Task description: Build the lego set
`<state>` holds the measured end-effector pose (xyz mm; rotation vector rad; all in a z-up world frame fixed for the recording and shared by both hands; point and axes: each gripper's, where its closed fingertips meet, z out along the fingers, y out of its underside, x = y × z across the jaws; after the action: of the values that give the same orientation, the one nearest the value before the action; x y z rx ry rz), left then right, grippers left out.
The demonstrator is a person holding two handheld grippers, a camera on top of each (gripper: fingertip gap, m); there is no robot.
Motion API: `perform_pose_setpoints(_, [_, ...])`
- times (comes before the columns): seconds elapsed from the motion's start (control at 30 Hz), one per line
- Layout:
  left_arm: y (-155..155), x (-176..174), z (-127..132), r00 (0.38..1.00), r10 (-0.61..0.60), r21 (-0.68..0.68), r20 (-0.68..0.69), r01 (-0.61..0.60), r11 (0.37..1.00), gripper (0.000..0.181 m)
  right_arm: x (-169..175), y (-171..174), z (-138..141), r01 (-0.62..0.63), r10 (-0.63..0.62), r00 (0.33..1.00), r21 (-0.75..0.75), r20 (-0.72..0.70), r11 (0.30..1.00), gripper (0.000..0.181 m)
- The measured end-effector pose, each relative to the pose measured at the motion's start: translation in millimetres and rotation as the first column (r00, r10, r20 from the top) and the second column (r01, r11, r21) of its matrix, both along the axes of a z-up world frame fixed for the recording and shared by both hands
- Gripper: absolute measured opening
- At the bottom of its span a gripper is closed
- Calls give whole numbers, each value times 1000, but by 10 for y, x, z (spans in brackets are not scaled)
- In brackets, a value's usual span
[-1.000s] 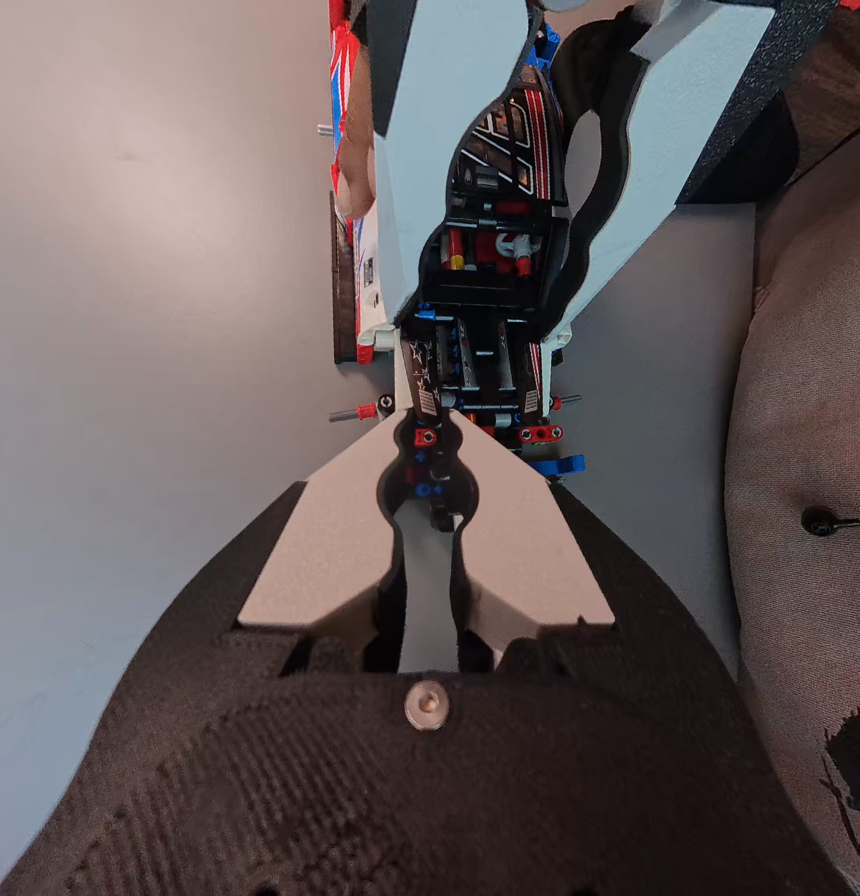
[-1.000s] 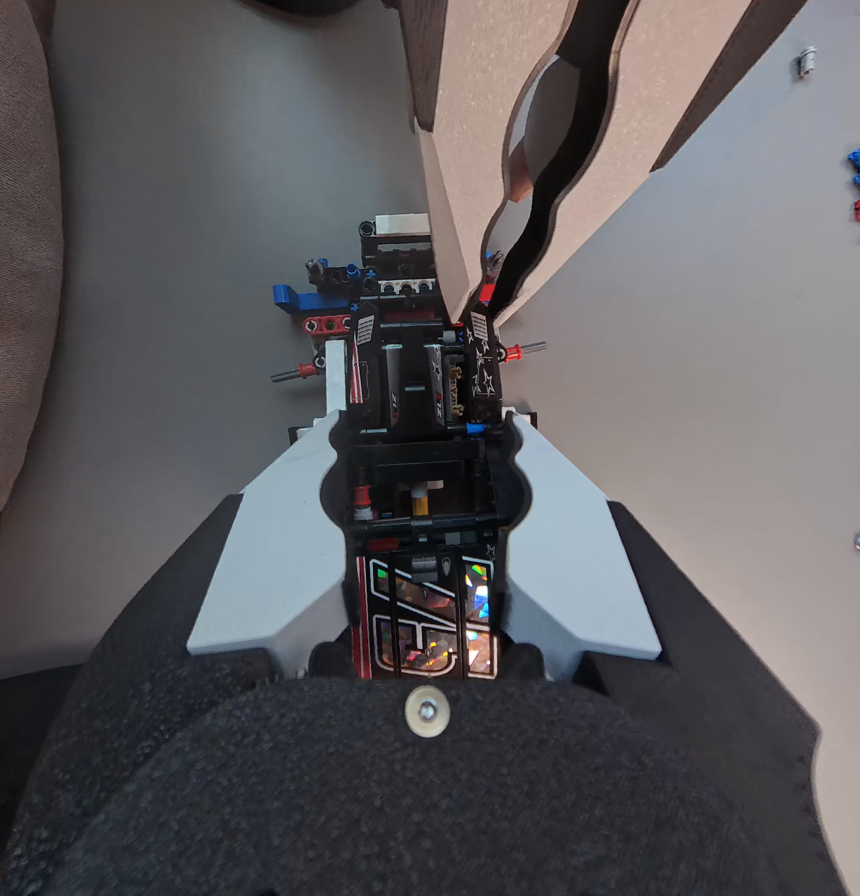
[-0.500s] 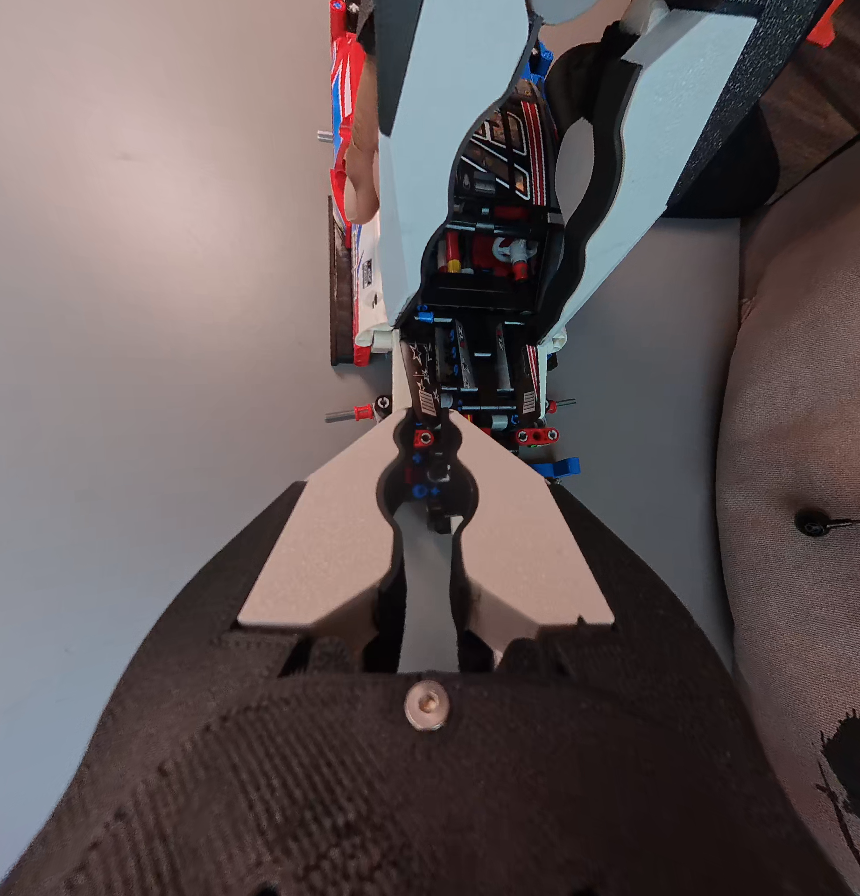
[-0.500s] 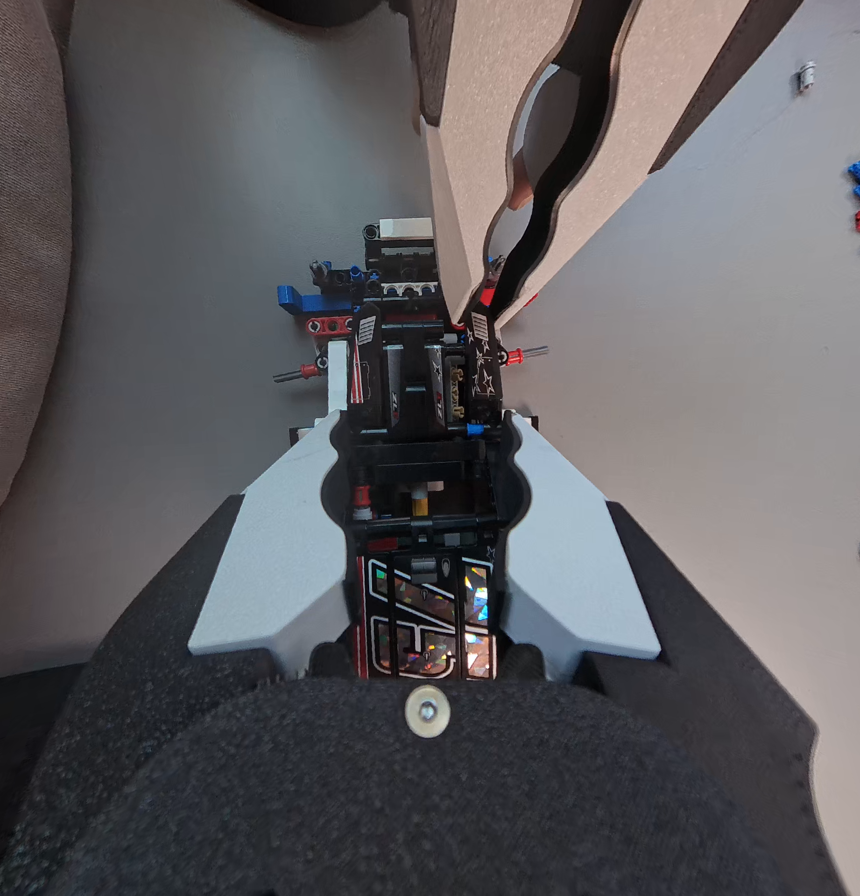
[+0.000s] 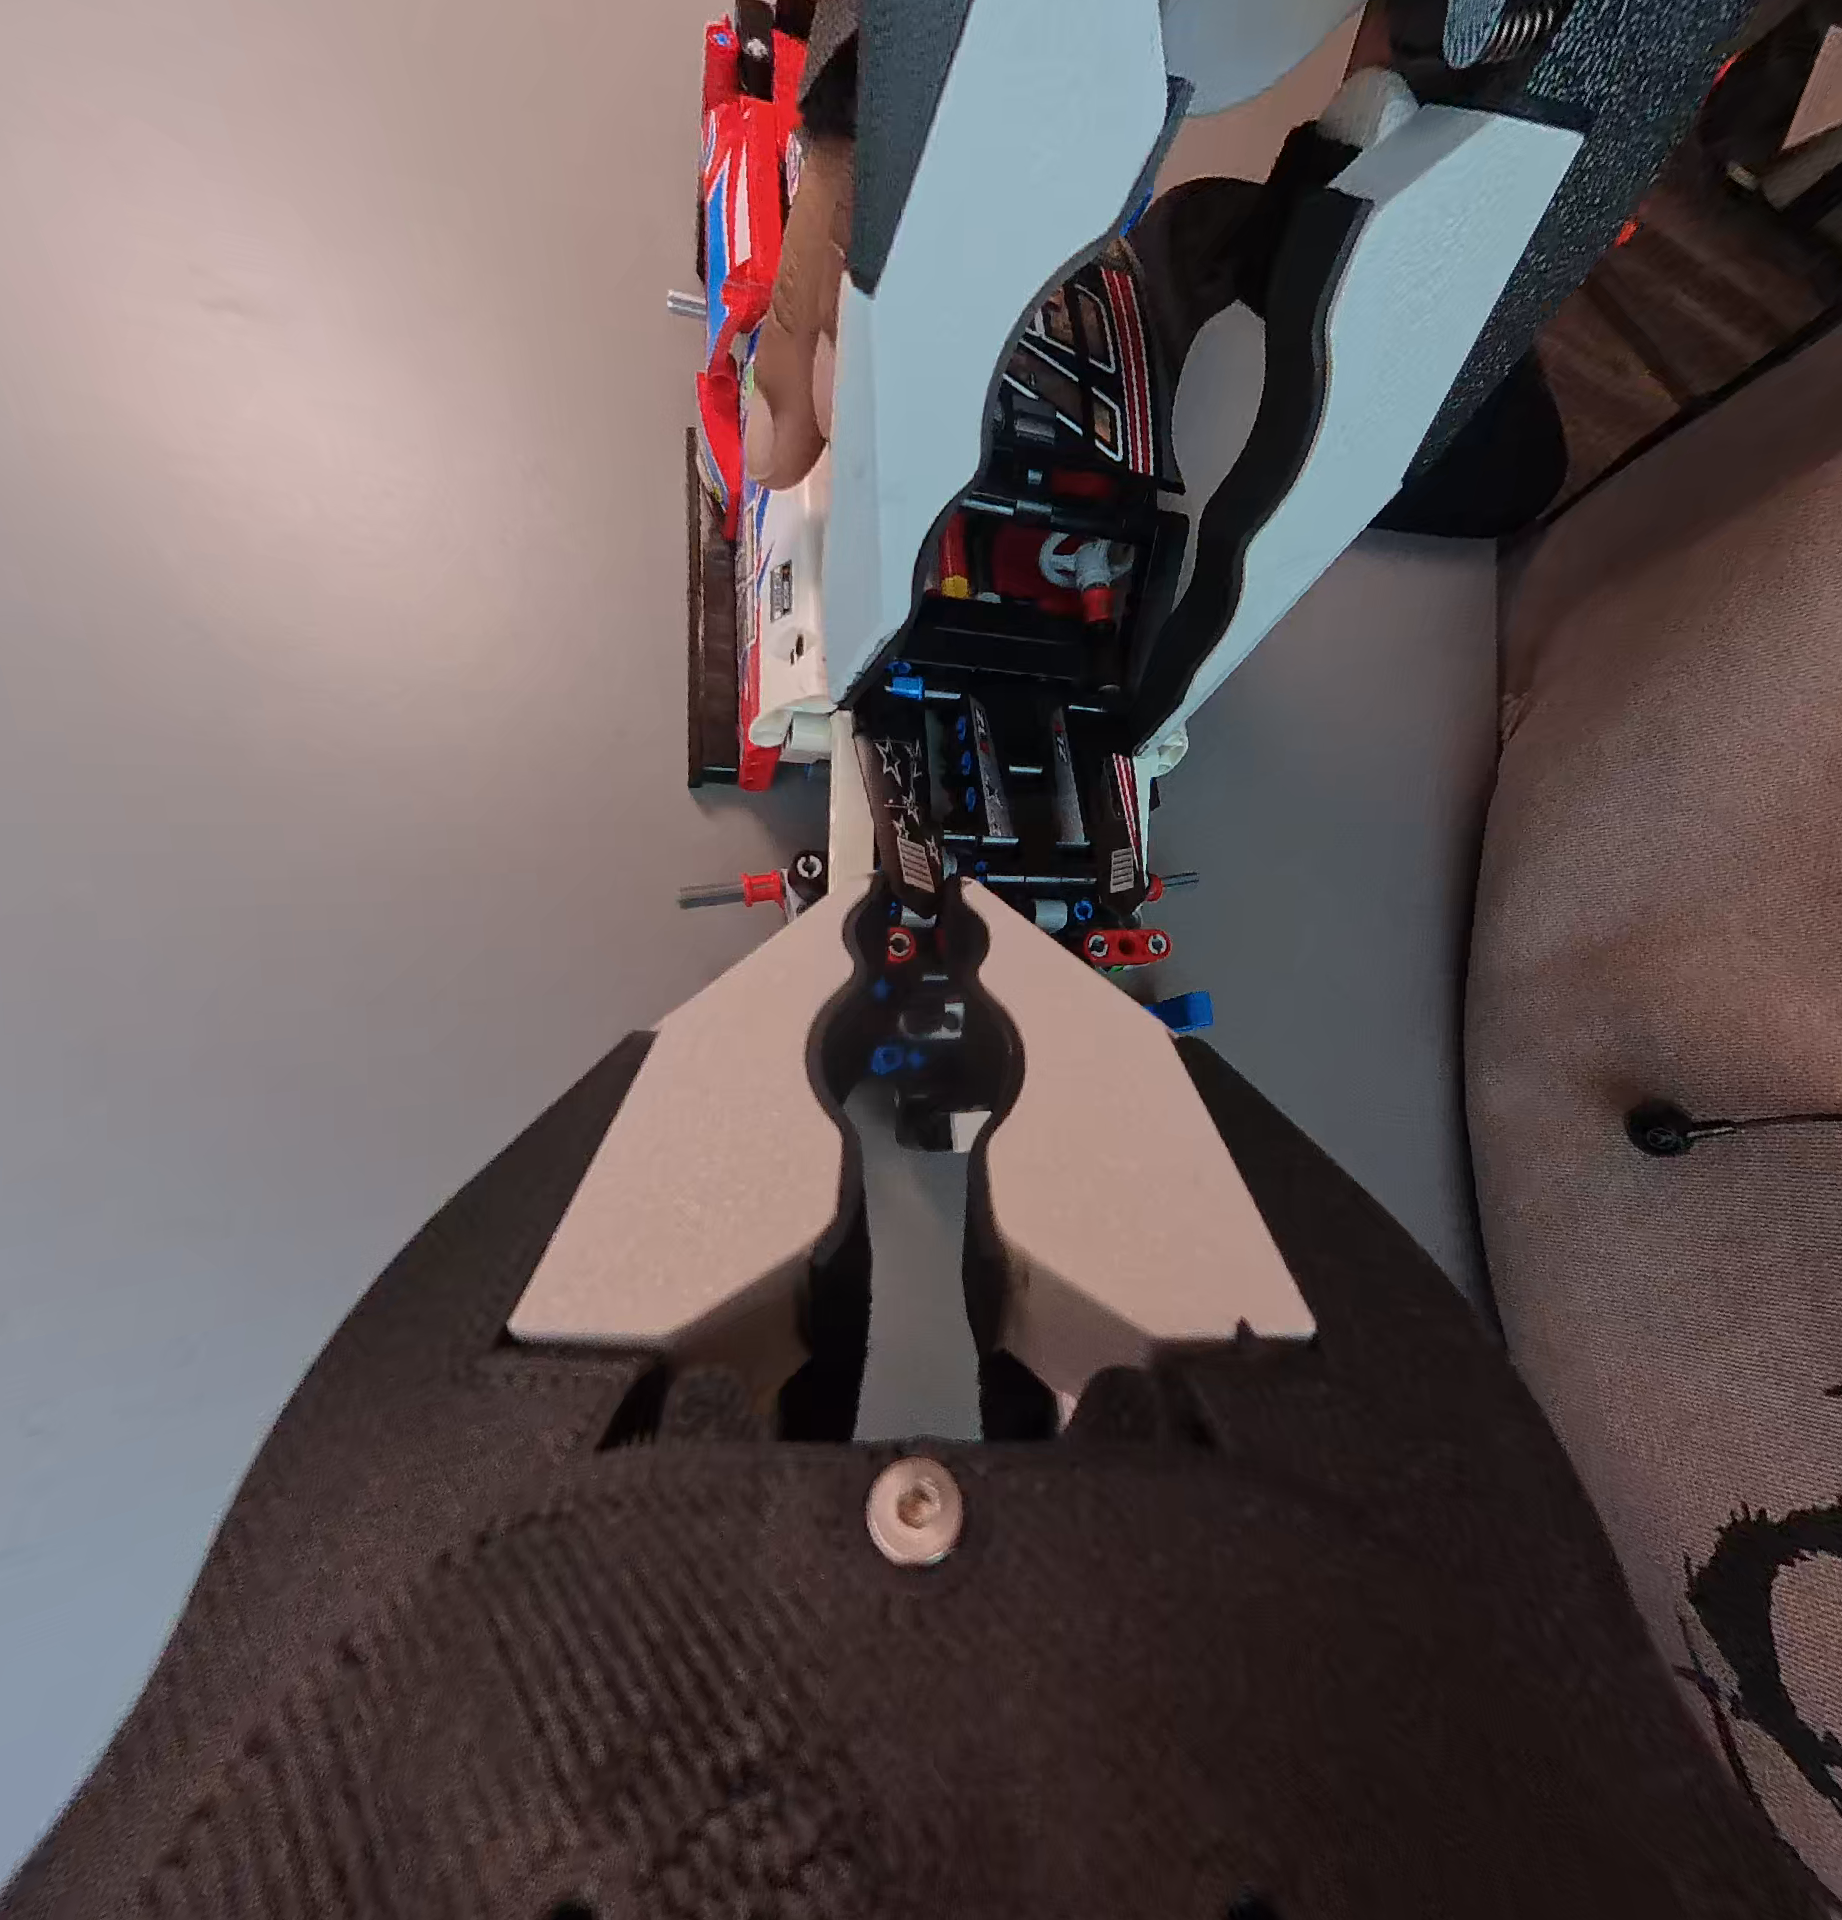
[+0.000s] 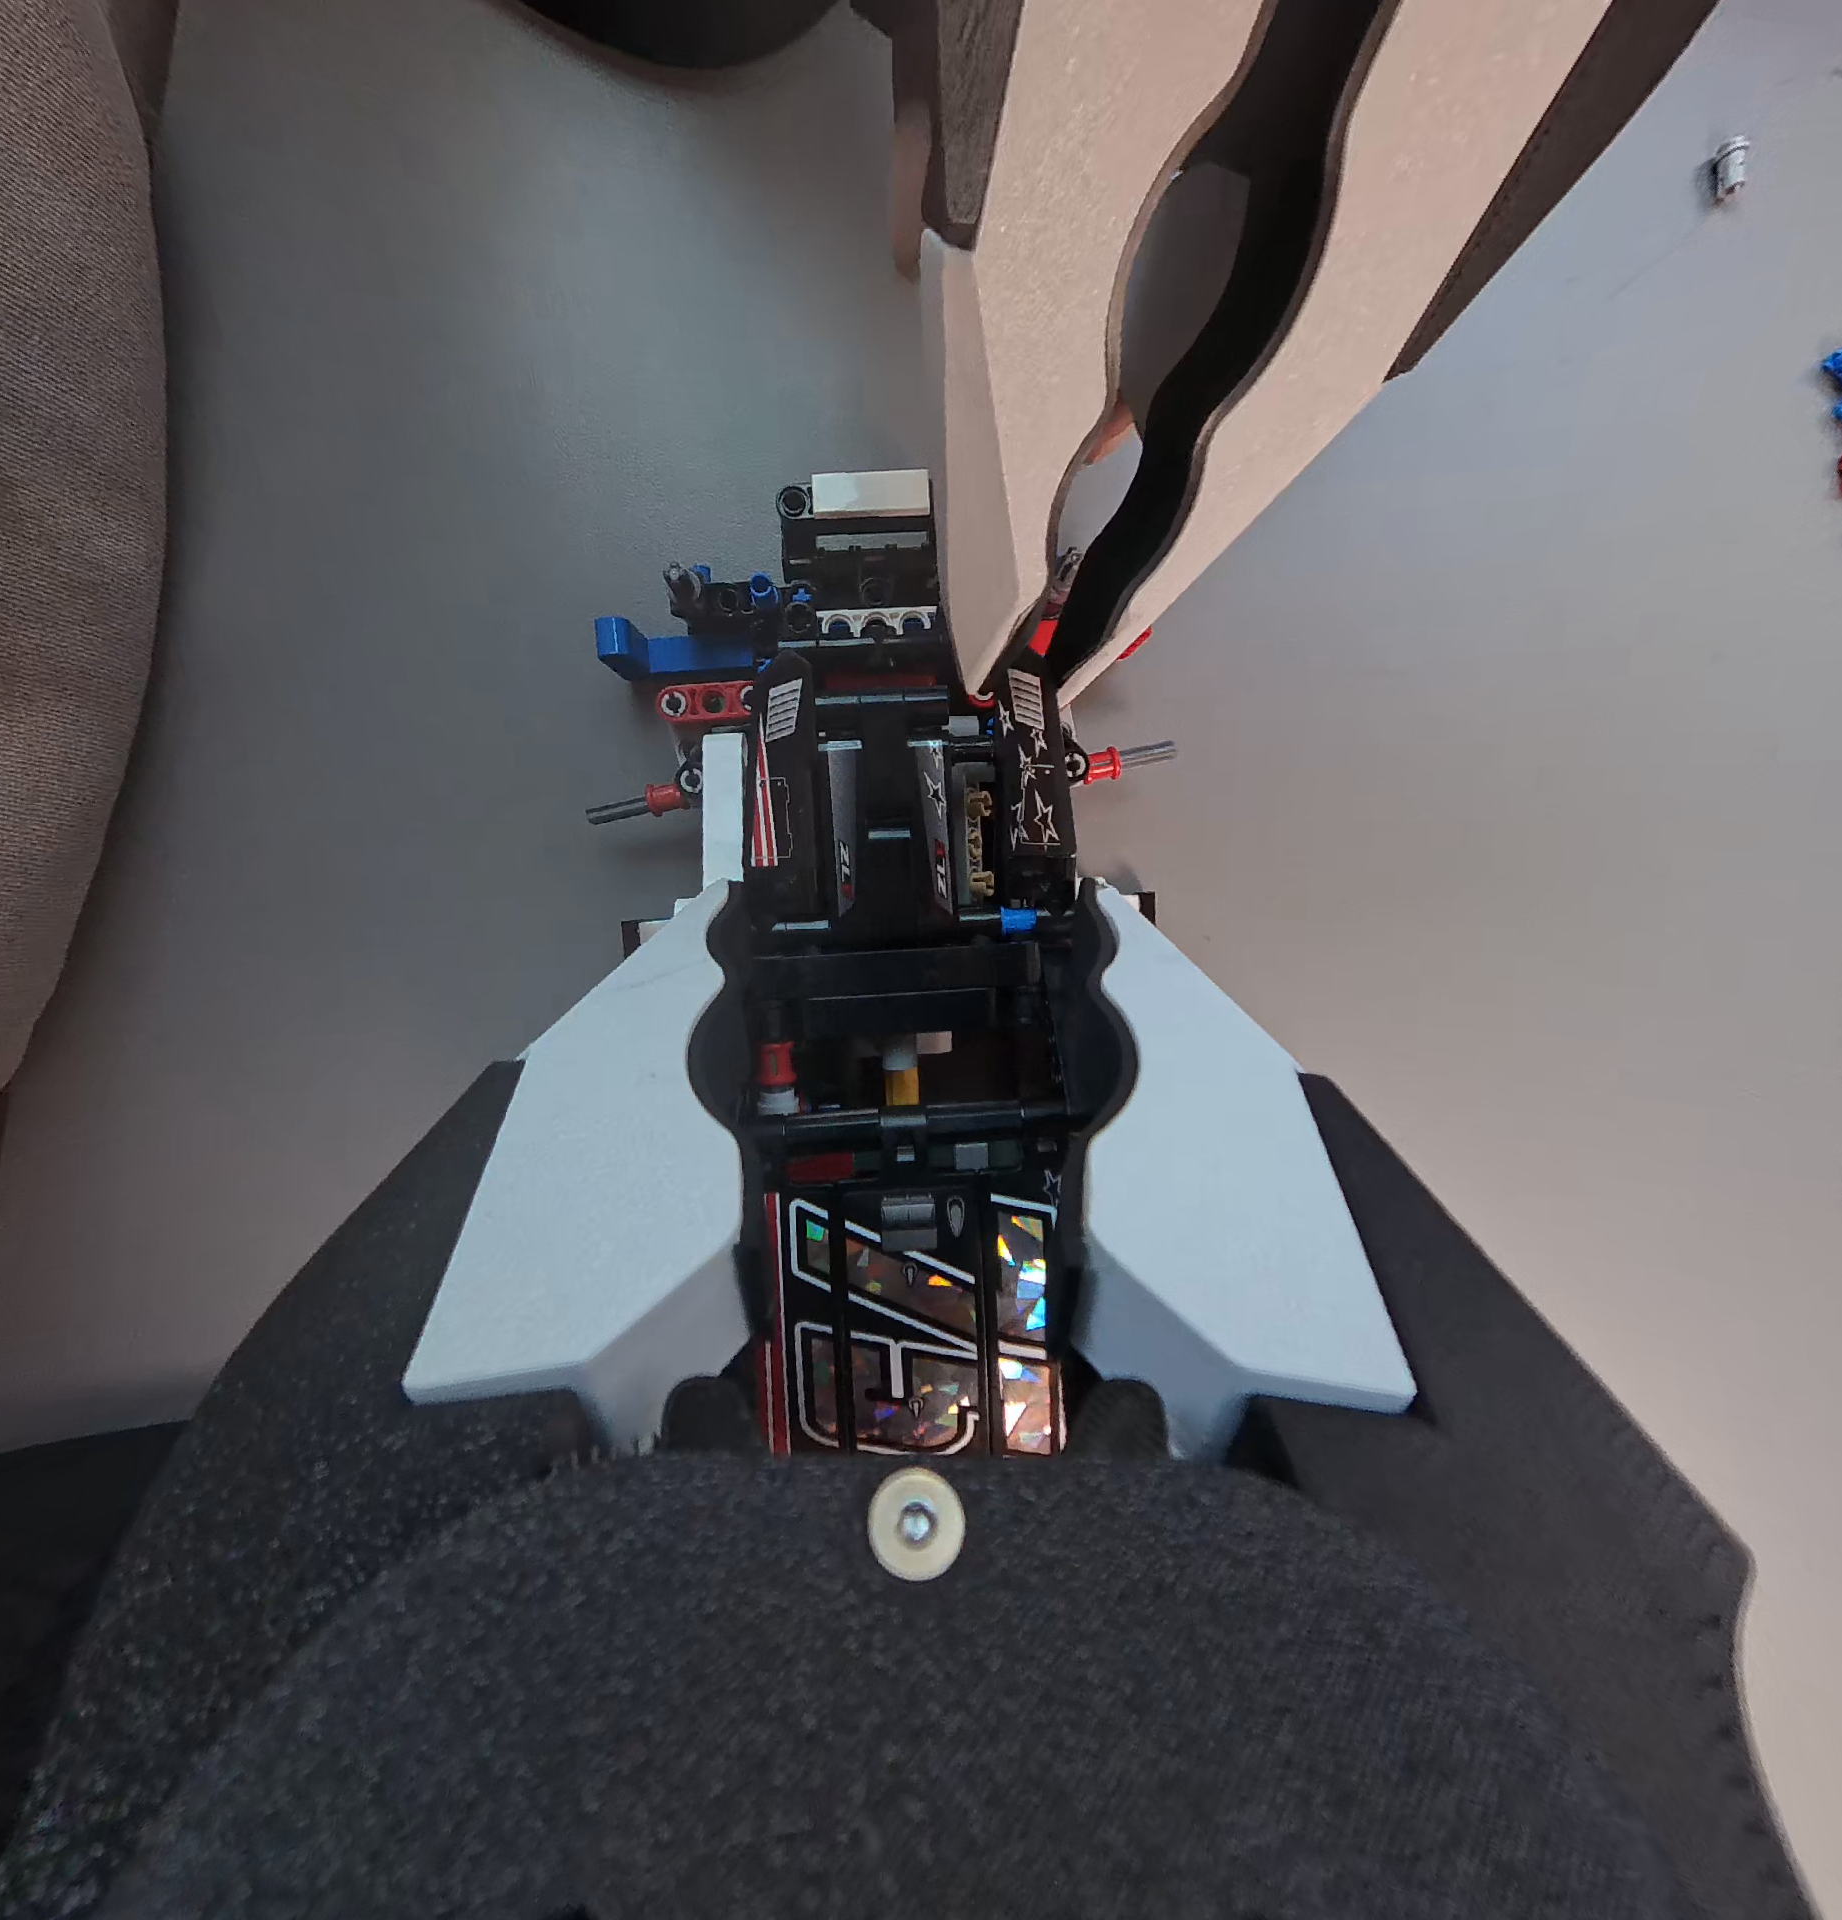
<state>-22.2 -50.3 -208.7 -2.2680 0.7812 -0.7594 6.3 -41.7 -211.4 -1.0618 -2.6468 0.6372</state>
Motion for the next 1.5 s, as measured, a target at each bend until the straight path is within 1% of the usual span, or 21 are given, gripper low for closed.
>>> perform_pose_setpoints(0.03, [0,1,6,1000,1,-5,11,-1,1000,8,0,0,-1,0,0,1000,0,0,1000,60])
perform_pose_setpoints(0.17, [-7,18,45,999,-5,-16,52,6,1000,8,-1,0,0,5,-5,1000,-5,0,1000,60])
perform_pose_setpoints(0.3, [-14,13,13,1000,-18,-22,17,18,1000,7,-1,1,-1,4,-4,1000,-5,1,1000,60])
perform_pose_setpoints(0.5, [-26,25,12,999,-22,-16,38,23,1000,8,3,-3,-2,-3,3,1000,-2,3,1000,60])
perform_pose_setpoints(0.57, [-48,41,24,999,-40,-9,32,40,999,17,1,-1,-1,-2,2,1000,-4,3,1000,60])
perform_pose_setpoints(0.6, [-46,45,28,999,-40,3,19,40,999,24,0,0,-1,-2,2,1000,-5,3,1000,60])
perform_pose_setpoints(0.7, [-34,68,20,997,-32,78,-69,37,996,47,1,0,0,2,-2,1000,-6,1,1000,60])
perform_pose_setpoints(0.8, [-15,76,36,988,-3,164,-152,28,986,47,6,-2,0,0,0,1000,-4,-3,1000,60])
perform_pose_setpoints(0.83, [-18,77,51,987,3,178,-158,26,984,48,5,-1,1,2,-2,1000,-6,-3,1000,60])
perform_pose_setpoints(0.87, [-46,106,71,991,-10,172,-135,34,984,56,2,1,2,7,-7,1000,-11,-4,1000,60])
perform_pose_setpoints(0.93, [-83,114,84,995,-15,141,-101,29,990,59,1,3,3,12,-12,1000,-19,-3,1000,60])
perform_pose_setpoints(1.03, [-126,173,64,994,-32,140,-101,46,989,63,1,2,3,12,-12,1000,-17,-5,1000,60])
perform_pose_setpoints(1.1, [-122,235,15,989,-37,160,-144,60,985,67,0,2,4,13,-13,1000,-19,-5,1000,60])
perform_pose_setpoints(1.17, [-80,239,-27,979,-22,191,-203,62,980,65,1,2,4,13,-13,1000,-19,-5,1000,60])
perform_pose_setpoints(1.23, [-42,213,-49,966,-7,221,-257,66,973,57,0,3,4,15,-15,1000,-19,-5,1000,60])
perform_pose_setpoints(1.27, [-42,215,-58,963,-9,224,-271,72,972,57,1,2,3,16,-16,1000,-20,-5,1000,60])
perform_pose_setpoints(1.43, [-48,212,-84,964,-13,193,-266,66,979,54,0,-1,3,12,-12,1000,-22,-1,1000,60])
perform_pose_setpoints(1.5, [-68,223,-110,967,-22,165,-253,66,984,53,14,-17,-6,11,-10,1000,-29,14,1000,55])
